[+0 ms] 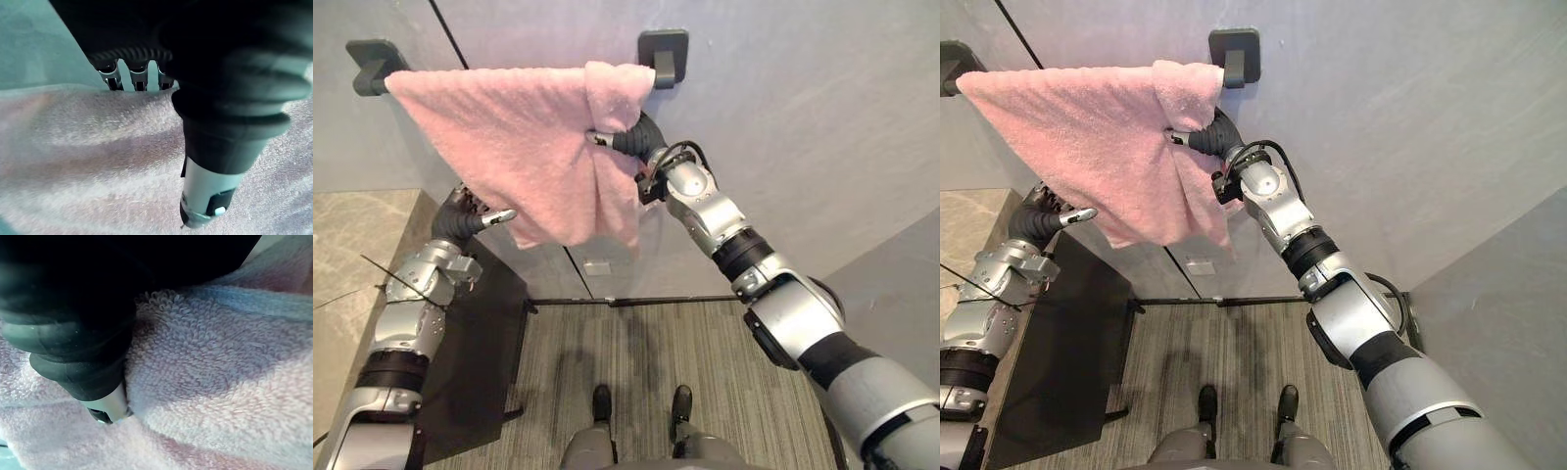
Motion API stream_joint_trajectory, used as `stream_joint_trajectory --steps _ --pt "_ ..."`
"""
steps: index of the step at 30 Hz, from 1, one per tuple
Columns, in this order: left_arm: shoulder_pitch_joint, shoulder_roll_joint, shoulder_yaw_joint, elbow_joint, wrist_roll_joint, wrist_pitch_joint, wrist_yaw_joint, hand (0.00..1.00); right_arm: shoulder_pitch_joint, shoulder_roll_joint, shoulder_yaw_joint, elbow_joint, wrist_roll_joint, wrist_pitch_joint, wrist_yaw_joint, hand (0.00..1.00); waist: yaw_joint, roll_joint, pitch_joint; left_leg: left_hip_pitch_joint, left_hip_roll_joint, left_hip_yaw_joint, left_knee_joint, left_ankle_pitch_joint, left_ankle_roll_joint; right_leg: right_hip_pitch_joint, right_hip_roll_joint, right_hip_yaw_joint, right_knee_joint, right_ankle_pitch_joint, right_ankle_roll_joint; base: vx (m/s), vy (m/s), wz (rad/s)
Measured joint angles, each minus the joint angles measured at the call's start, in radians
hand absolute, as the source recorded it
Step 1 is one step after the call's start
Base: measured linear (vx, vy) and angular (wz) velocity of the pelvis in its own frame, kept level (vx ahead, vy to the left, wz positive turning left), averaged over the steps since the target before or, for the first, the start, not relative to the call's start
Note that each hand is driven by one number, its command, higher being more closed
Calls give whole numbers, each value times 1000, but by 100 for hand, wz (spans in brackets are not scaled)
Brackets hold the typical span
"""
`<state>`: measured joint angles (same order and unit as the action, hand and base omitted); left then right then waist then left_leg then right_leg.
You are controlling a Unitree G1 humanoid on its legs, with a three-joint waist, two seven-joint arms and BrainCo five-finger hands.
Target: Organize washtable
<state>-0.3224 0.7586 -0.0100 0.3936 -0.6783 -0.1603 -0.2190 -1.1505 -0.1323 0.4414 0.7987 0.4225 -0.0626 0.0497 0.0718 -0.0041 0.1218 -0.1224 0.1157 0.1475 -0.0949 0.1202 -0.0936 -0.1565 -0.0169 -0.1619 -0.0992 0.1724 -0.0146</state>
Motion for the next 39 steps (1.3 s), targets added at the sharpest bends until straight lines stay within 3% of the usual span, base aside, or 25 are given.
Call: stream_joint_trajectory --steps 4,12,18,21,26,30,33,36,39 --pt "0 1 0 10 0 0 1 0 37 -41 0 -15 0 0 19 0 0 -4 -2 7 1 6 0 0 0 3 1 5 0 1 0 8 37 -4" --pt "29 1 88 90 56 -1 23 0 226 -261 -55 -205 39 -1 36 0 -4 -4 -5 19 1 16 -2 0 0 10 2 14 -3 -1 1 2 35 -3" --pt "12 20 367 224 129 -2 152 0 391 -404 -257 -241 137 5 33 0 -11 -3 -32 25 -1 26 -5 -1 0 12 3 18 -2 -1 2 11 31 -5" --pt "8 41 488 237 150 -3 238 0 450 -437 -374 -350 158 2 -8 0 -13 -2 -58 30 -3 28 -3 -1 0 15 5 26 -4 -1 2 26 46 -4" --pt "22 45 651 167 190 -7 340 0 490 -445 -464 -530 158 -28 -70 0 -31 2 -93 37 3 33 -1 -2 1 20 4 29 -4 -3 3 6 20 -2" --pt "69 35 658 -69 227 -17 395 0 538 -441 -484 -721 158 -78 -96 0 -32 5 -100 48 3 35 -6 -10 0 29 4 27 -5 -12 1 -28 20 -1" --pt "101 24 633 -219 240 -42 385 0 567 -423 -475 -834 173 -109 -84 0 -33 16 -115 48 2 36 -6 -10 0 30 2 24 -5 -12 1 -5 11 1" --pt "121 -9 556 -340 227 -66 324 0 590 -417 -430 -922 210 -131 -39 0 -33 44 -144 48 -1 33 -7 -10 1 33 -1 19 -4 -13 3 -1 19 3" --pt "189 -11 395 -503 187 -72 230 0 593 -416 -316 -975 237 -133 17 0 -36 62 -156 55 1 29 -7 -10 1 42 -1 9 -5 -14 4 -1 22 6"
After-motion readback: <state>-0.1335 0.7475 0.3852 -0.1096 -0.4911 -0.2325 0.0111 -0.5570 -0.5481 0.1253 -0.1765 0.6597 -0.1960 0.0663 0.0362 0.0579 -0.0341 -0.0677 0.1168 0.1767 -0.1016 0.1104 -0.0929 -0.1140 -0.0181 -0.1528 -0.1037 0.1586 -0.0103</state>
